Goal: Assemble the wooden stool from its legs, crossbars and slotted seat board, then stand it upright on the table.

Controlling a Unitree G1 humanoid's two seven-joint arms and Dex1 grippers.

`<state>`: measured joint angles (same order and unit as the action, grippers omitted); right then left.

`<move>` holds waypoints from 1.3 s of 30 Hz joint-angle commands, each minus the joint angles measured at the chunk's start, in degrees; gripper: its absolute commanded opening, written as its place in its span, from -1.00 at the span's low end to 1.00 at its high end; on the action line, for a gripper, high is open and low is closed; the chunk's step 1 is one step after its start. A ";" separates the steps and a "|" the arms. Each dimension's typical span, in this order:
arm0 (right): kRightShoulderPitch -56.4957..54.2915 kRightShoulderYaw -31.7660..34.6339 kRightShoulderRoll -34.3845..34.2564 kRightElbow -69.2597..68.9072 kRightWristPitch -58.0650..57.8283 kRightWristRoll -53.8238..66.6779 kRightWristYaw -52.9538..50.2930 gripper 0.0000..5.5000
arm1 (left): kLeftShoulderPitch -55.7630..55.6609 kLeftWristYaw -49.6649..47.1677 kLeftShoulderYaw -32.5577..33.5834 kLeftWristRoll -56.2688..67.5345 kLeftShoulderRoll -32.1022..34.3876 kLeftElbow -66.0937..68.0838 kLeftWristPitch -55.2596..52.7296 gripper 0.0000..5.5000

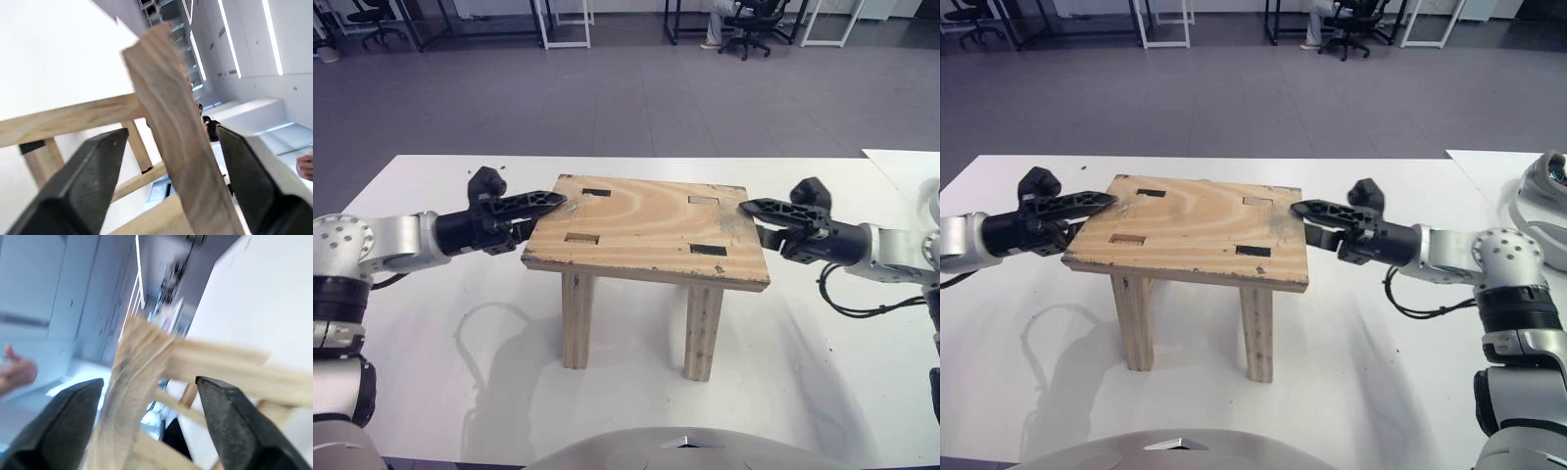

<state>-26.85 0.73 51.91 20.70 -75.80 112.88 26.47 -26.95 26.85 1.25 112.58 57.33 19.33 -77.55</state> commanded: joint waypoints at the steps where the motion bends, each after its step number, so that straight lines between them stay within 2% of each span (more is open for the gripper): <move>1: 9.73 13.68 0.52 -3.09 12.77 -7.74 -6.34 0.49 | 13.06 -3.54 15.23 -1.94 2.97 -3.42 5.50 0.44; 3: 14.79 14.52 -2.99 -7.63 26.03 -24.07 -6.65 0.49 | 19.67 -4.89 22.68 -10.99 -1.10 -8.75 14.78 0.53; 5: 18.61 12.26 -8.36 -9.75 39.28 -39.10 -8.80 0.49 | 23.45 -6.22 22.67 -27.22 -7.11 -15.54 29.68 0.55; 9: 18.47 9.38 -14.63 -0.82 57.99 -60.41 -11.41 0.49 | 22.80 -12.27 6.25 -61.29 -14.84 -21.35 51.29 0.55; 11: 15.66 7.43 -14.98 5.66 64.38 -68.40 -10.52 0.49 | 22.17 -16.47 2.93 -69.42 -20.65 -21.50 57.06 0.55; 14: 10.07 7.79 -15.28 15.16 70.57 -75.46 -9.24 0.49 | 22.82 -17.44 -3.00 -81.89 -25.09 -18.92 64.42 0.55; 19: 5.87 11.98 -16.80 26.24 77.84 -81.88 -9.01 0.49 | 19.39 -17.80 -0.33 -87.83 -31.95 -12.05 69.84 0.55; 26: 1.21 15.24 -18.33 32.92 81.21 -86.77 -8.20 0.49 | 20.47 -18.75 2.34 -92.59 -37.05 -10.89 71.47 0.55; 35: -0.30 19.21 -22.83 34.61 83.90 -87.70 -7.07 0.49 | 13.27 -18.25 9.15 -94.72 -36.84 -1.72 73.98 0.55; 39: 1.48 18.92 -27.01 29.31 86.95 -89.03 -6.80 0.49 | 8.43 -16.75 12.37 -95.52 -34.51 6.44 75.00 0.55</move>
<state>-25.93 19.85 26.14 52.42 9.98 24.54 19.33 -15.42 9.48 12.50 17.82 21.14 22.87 -3.02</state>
